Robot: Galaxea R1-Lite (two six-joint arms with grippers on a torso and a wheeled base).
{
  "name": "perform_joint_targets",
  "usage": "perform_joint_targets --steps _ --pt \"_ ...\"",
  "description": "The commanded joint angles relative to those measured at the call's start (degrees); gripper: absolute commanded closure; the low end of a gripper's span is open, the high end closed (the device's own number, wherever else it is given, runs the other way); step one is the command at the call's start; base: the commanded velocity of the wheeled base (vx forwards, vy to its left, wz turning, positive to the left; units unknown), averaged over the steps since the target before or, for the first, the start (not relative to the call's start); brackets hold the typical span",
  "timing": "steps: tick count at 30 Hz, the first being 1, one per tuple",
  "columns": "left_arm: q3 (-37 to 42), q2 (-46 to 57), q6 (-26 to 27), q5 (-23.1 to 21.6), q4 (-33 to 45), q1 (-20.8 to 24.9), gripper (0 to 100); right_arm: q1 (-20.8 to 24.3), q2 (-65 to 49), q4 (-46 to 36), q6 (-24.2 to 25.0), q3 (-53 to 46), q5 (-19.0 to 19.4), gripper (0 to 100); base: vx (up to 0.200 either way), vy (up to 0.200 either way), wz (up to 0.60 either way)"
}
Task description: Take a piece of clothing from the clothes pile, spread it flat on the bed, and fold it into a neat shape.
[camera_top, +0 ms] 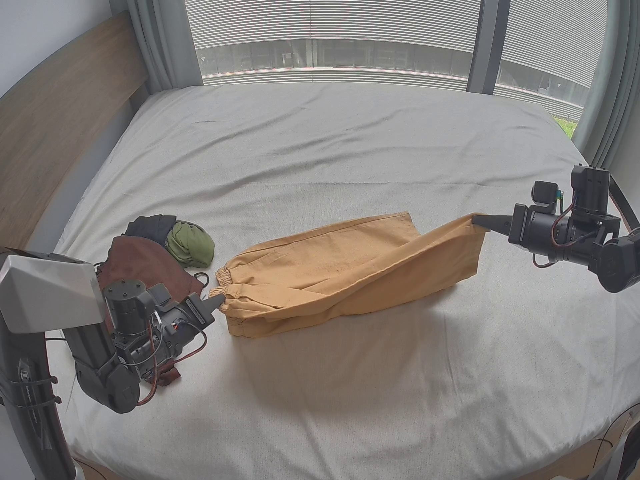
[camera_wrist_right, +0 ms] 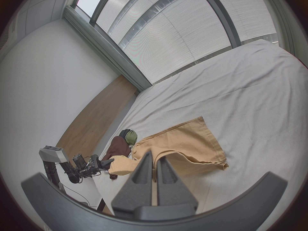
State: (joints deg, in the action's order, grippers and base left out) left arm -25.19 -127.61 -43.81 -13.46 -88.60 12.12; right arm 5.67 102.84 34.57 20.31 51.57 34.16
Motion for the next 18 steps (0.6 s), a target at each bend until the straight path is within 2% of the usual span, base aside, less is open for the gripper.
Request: perform_joint_targets --steps 1,18 --pt "-0.83 0.26 -1.10 0.01 0.01 0.01 100 -0.13 1.57 -1.26 0.08 2.75 0.03 100 0.000 0.000 0.00" --pt "-2.94 0.17 -2.94 2.03 0.01 0.19 100 -0.40 7.64 -4.60 0.08 9.96 0.03 100 0.000 0.000 0.00"
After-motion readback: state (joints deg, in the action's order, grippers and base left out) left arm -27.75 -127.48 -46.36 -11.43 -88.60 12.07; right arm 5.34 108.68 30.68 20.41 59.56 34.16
